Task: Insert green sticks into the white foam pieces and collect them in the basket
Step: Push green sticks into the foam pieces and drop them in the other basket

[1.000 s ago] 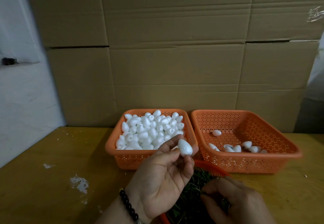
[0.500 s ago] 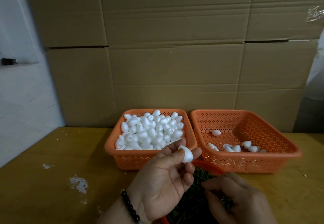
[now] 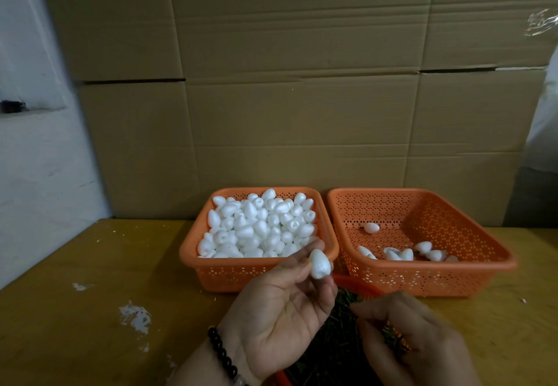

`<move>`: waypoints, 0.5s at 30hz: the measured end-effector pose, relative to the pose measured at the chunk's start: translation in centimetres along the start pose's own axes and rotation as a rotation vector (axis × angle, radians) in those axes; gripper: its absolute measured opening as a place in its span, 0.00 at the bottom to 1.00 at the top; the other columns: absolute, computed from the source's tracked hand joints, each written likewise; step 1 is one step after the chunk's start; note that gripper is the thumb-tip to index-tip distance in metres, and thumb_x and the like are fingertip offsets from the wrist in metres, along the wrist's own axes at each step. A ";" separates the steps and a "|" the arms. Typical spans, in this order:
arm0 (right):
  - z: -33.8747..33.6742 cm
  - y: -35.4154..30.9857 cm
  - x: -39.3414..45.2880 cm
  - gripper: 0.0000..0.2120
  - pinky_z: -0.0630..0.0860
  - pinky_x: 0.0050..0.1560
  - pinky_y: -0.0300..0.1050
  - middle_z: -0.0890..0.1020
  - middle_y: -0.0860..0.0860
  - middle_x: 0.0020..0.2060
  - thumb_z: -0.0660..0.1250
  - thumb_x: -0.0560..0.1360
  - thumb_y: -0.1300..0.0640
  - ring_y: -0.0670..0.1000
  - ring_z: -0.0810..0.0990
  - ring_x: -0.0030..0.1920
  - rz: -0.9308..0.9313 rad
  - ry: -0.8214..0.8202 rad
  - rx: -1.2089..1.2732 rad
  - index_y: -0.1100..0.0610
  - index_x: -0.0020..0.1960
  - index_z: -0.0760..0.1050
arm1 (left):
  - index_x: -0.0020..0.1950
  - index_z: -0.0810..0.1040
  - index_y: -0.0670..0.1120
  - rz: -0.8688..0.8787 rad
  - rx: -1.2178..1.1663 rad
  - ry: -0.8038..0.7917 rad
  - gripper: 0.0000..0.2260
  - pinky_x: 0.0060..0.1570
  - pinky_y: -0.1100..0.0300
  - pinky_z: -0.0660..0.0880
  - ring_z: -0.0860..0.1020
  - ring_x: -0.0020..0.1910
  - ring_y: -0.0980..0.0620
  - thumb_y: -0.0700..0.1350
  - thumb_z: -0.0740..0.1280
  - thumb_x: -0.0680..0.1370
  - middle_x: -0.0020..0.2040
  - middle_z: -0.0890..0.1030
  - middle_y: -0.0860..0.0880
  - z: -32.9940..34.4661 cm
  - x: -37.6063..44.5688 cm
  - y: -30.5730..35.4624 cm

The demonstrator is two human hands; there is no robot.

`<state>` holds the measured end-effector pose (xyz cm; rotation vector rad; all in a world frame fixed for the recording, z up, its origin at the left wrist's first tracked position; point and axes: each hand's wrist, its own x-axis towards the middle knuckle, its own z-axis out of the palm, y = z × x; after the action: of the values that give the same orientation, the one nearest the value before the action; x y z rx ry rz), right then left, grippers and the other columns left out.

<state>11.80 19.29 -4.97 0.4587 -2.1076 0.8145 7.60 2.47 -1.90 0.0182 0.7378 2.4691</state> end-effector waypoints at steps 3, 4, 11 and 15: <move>0.0 0.0 0.0 0.10 0.70 0.46 0.26 0.80 0.40 0.35 0.73 0.59 0.60 0.46 0.81 0.34 -0.005 -0.011 -0.003 0.48 0.37 0.81 | 0.58 0.82 0.39 0.030 0.059 -0.009 0.18 0.34 0.59 0.79 0.78 0.38 0.47 0.33 0.65 0.70 0.45 0.81 0.40 0.0 0.0 0.0; 0.0 0.0 0.0 0.10 0.72 0.43 0.29 0.80 0.40 0.36 0.73 0.59 0.60 0.46 0.81 0.34 0.001 -0.018 0.003 0.48 0.38 0.81 | 0.58 0.82 0.41 0.041 0.082 -0.012 0.18 0.34 0.59 0.79 0.78 0.38 0.47 0.33 0.65 0.70 0.44 0.82 0.40 -0.1 0.0 0.0; -0.2 -0.3 0.1 0.13 0.72 0.42 0.30 0.80 0.39 0.37 0.73 0.59 0.60 0.44 0.80 0.37 0.015 0.002 0.043 0.44 0.39 0.79 | 0.58 0.82 0.42 0.159 0.275 -0.058 0.18 0.37 0.58 0.78 0.78 0.39 0.50 0.32 0.64 0.71 0.46 0.79 0.43 0.0 -0.2 -0.4; -0.2 -0.4 0.0 0.11 0.72 0.39 0.30 0.79 0.36 0.36 0.71 0.63 0.56 0.38 0.78 0.37 0.030 0.056 0.062 0.43 0.41 0.74 | 0.58 0.82 0.46 0.321 0.531 -0.022 0.17 0.43 0.59 0.76 0.78 0.44 0.52 0.31 0.64 0.74 0.55 0.79 0.46 -0.1 -0.1 -1.1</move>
<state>12.15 19.11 -4.71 0.4327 -2.0463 0.9026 8.17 3.12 -2.56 0.3871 1.4543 2.4780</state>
